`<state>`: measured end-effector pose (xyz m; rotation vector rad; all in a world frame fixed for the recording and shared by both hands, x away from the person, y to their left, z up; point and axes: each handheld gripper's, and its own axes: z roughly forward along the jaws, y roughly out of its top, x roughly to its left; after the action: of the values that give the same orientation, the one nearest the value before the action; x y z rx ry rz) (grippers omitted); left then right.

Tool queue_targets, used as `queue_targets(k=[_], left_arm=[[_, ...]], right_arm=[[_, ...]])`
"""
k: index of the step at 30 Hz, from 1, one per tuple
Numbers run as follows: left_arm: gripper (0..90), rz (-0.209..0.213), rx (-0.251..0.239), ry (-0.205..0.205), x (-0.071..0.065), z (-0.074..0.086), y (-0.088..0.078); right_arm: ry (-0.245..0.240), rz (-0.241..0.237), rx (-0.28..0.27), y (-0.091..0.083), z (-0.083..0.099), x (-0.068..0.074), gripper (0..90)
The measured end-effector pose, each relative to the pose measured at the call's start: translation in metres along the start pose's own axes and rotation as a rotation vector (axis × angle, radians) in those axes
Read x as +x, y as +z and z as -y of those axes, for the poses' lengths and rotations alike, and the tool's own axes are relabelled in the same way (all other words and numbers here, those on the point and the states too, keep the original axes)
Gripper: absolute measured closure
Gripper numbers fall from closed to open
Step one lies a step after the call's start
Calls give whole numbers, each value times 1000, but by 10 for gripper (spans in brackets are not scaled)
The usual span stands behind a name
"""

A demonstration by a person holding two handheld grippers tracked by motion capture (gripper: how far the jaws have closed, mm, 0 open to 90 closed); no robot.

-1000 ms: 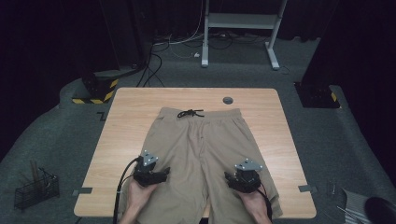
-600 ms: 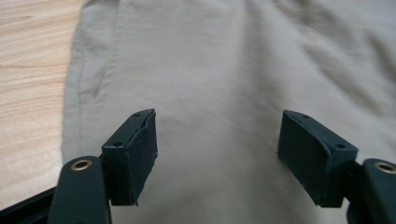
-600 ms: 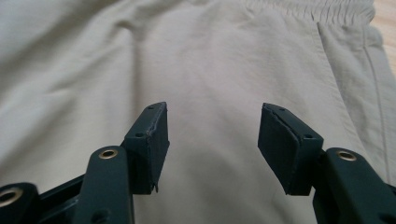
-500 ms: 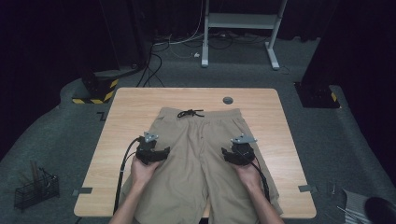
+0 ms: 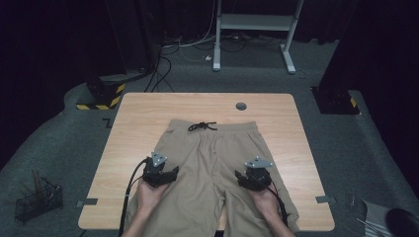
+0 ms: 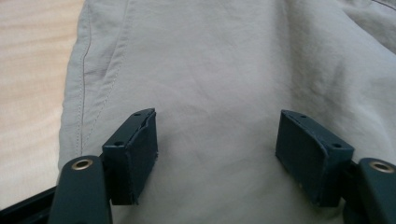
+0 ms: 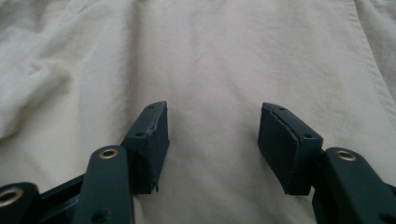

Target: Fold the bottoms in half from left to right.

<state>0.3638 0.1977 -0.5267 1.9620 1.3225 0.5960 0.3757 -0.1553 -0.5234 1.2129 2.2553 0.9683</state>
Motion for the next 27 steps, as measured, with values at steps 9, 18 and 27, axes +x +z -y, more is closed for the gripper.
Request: queue_targets(k=[9, 18, 27], left_arm=[[289, 74, -7, -35, 5, -18, -6], [296, 17, 8, -9, 13, -50, 28], [290, 2, 16, 14, 11, -39, 42]], right_arm=[[-38, 2, -54, -11, -11, 9, 431], [25, 10, -40, 29, -46, -15, 415], [9, 20, -3, 42, -39, -14, 413]])
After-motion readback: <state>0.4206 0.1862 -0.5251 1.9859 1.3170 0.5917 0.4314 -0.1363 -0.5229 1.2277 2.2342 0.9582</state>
